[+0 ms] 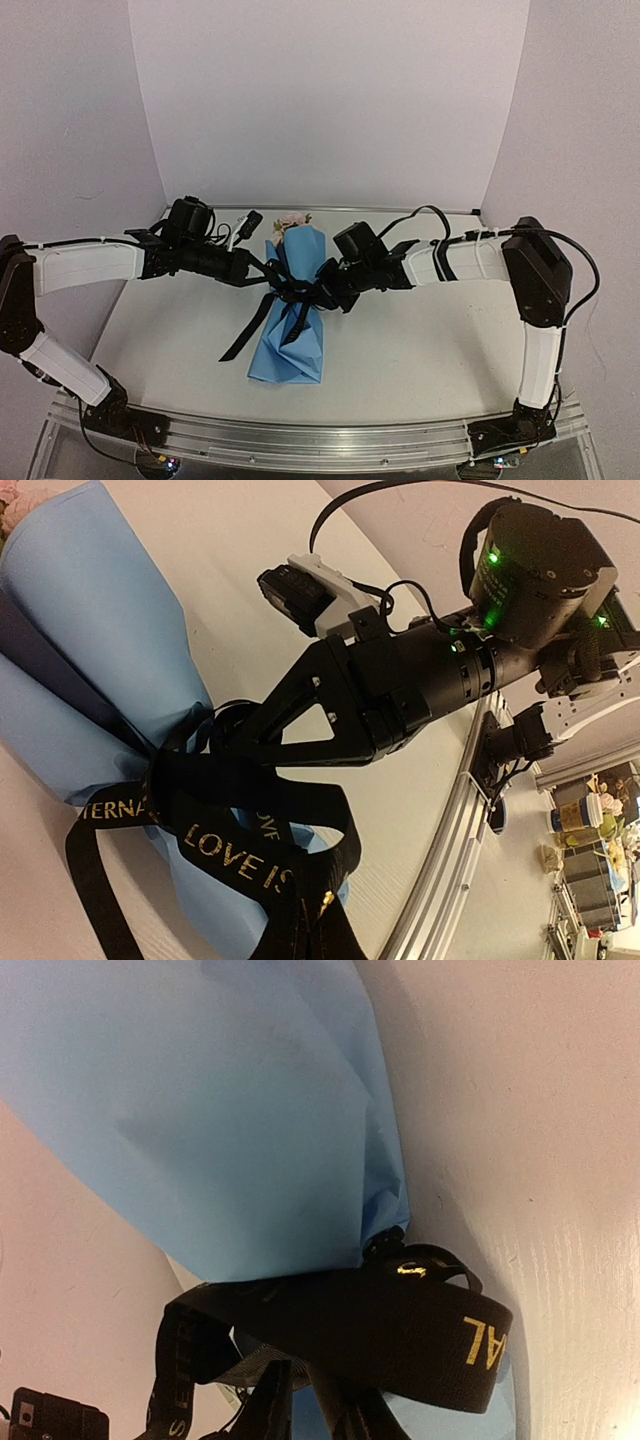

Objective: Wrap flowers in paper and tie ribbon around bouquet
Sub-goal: Cross the right side of the half-tied ribbon with the folded bouquet.

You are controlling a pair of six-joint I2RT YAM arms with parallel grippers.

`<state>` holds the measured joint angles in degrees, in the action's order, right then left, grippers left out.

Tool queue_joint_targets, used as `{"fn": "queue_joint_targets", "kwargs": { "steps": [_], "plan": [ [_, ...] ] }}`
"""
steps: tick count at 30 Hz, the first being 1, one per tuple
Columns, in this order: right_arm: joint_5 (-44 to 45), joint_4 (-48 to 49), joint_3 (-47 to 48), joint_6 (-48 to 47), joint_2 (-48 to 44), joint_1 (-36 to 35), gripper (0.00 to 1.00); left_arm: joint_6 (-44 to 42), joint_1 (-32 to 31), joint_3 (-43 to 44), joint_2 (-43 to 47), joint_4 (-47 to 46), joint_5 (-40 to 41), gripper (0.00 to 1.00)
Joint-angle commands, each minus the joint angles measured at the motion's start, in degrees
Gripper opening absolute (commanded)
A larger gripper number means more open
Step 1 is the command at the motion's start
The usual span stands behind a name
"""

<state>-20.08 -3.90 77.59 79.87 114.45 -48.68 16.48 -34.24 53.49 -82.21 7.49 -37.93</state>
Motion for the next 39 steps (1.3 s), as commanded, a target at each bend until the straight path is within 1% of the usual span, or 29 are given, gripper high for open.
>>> {"fn": "queue_joint_targets", "kwargs": {
  "steps": [1, 6, 11, 18, 22, 25, 28, 31, 35, 39],
  "plan": [
    [2.5, -2.3, 2.4, -1.7, -3.0, -1.5, 0.22, -0.7, -0.2, -0.3, 1.9, -1.2, -1.3, 0.0],
    [4.1, -4.1, 2.4, -2.9, -4.3, -2.2, 0.3, -0.8, -0.2, -0.4, 2.0, -1.3, -1.4, 0.0],
    [6.5, -8.9, 3.6, -6.2, -5.9, -2.5, 0.38, -0.8, -0.2, -0.5, 1.9, -1.4, -1.5, 0.0],
    [8.3, -12.6, 3.0, -9.6, -7.9, -2.9, 0.42, -0.7, -0.1, -0.2, 1.5, -1.6, -1.8, 0.0],
    [12.2, -17.0, 2.9, -16.1, -10.2, -2.9, 0.45, -0.8, -0.2, 0.3, 1.2, -1.1, -1.7, 0.0],
    [15.1, -20.7, 3.3, -23.1, -10.1, -2.9, 0.45, -0.9, -0.2, 0.5, 1.2, -0.6, -1.6, 0.0],
    [16.1, -21.1, 1.9, -28.6, -9.7, -2.9, 0.4, -1.2, -0.2, 0.8, 1.2, -0.1, -1.4, 0.0],
    [17.9, -20.4, 1.5, -33.0, -8.9, -2.9, 0.31, -1.0, -0.2, 0.8, 1.0, -0.3, -1.3, 0.0],
    [20.0, -19.1, 2.0, -36.5, -8.2, -2.8, 0.31, -0.7, -0.2, 0.9, 0.8, -0.3, -1.3, 0.0],
    [18.8, -19.1, 3.8, -38.1, -5.9, -2.8, 0.32, -0.8, -0.2, 0.9, 1.2, 0.3, -0.8, 0.0]
  ]
}}
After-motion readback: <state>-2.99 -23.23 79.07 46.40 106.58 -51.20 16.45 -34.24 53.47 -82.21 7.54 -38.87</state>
